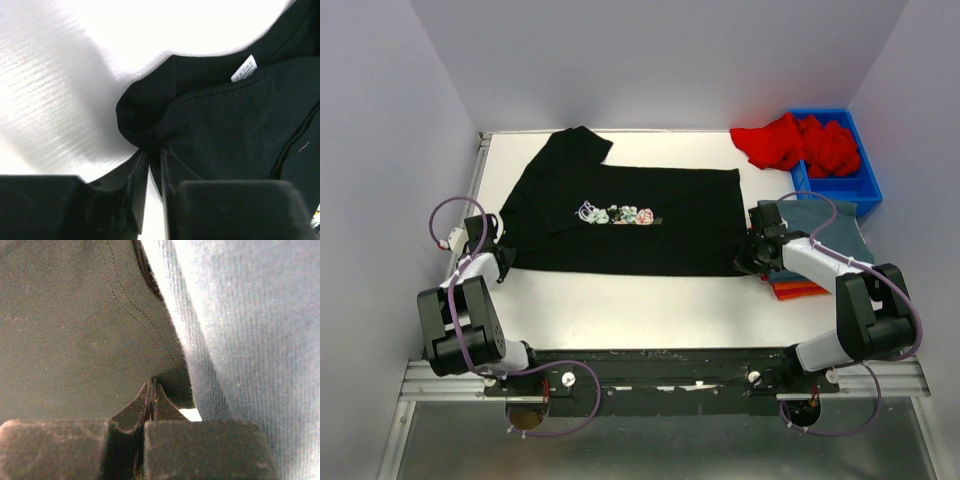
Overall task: Fold and stack the t-shirts
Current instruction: Fold the flattened tshirt in 1/3 of the way
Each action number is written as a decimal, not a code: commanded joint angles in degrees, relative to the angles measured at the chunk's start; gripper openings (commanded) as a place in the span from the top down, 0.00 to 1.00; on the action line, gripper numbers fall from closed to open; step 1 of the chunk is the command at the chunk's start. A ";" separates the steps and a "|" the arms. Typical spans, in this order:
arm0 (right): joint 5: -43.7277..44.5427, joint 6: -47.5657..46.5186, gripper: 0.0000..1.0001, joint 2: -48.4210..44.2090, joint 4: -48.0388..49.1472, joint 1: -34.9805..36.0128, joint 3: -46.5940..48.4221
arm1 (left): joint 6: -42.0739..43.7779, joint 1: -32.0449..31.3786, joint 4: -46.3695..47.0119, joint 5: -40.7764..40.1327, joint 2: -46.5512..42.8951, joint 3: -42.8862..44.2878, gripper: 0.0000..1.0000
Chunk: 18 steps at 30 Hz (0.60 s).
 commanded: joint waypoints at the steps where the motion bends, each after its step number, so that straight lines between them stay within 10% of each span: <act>1: 1.87 -0.30 0.99 -0.53 -1.53 0.00 -0.69 | -0.64 0.87 3.92 1.51 3.11 -1.51 0.86; 7: -1.89 -2.58 0.99 -2.19 0.74 0.00 -1.56 | 0.06 0.87 6.39 1.35 0.66 -2.83 1.00; 11: -4.02 -3.12 0.74 -8.95 4.01 0.00 -4.90 | 0.94 0.87 5.60 0.82 -2.94 -3.36 1.00; 18: -0.86 -0.31 0.61 -15.03 -0.03 0.00 -6.05 | 0.42 0.87 5.08 0.73 -6.20 -5.64 1.00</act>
